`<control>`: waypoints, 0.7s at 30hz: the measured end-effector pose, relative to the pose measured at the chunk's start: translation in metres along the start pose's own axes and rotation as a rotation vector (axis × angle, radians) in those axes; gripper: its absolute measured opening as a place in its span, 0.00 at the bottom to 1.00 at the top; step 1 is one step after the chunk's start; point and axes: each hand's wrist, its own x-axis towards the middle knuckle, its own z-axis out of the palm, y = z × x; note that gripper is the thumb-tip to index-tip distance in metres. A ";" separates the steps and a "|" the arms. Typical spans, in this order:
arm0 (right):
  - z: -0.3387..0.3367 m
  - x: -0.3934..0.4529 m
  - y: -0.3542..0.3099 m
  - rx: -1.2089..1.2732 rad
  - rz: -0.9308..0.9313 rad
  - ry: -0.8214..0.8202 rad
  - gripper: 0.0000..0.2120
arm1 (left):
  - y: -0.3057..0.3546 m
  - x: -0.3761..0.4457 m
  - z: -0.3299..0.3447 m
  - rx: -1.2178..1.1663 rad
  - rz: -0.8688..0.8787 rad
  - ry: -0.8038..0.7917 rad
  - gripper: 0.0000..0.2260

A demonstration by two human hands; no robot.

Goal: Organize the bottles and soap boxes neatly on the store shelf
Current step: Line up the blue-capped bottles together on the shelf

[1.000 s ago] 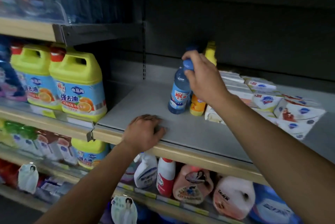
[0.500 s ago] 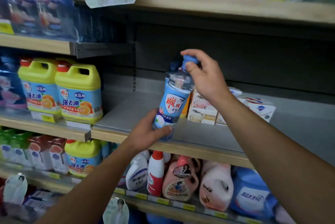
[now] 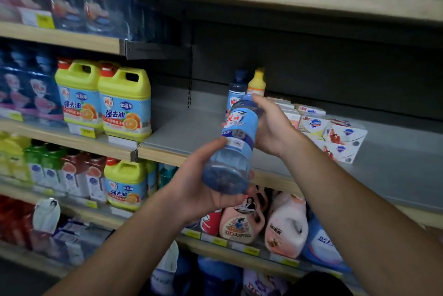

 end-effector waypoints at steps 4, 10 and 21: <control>-0.012 -0.005 0.015 0.045 -0.008 -0.154 0.33 | -0.001 -0.005 -0.005 -0.231 -0.055 -0.162 0.34; -0.007 -0.001 0.009 -0.301 -0.106 0.100 0.13 | 0.001 0.002 -0.011 0.142 0.153 0.083 0.25; -0.010 0.022 -0.006 -0.777 -0.286 0.279 0.25 | -0.020 0.057 -0.013 0.694 0.468 0.417 0.16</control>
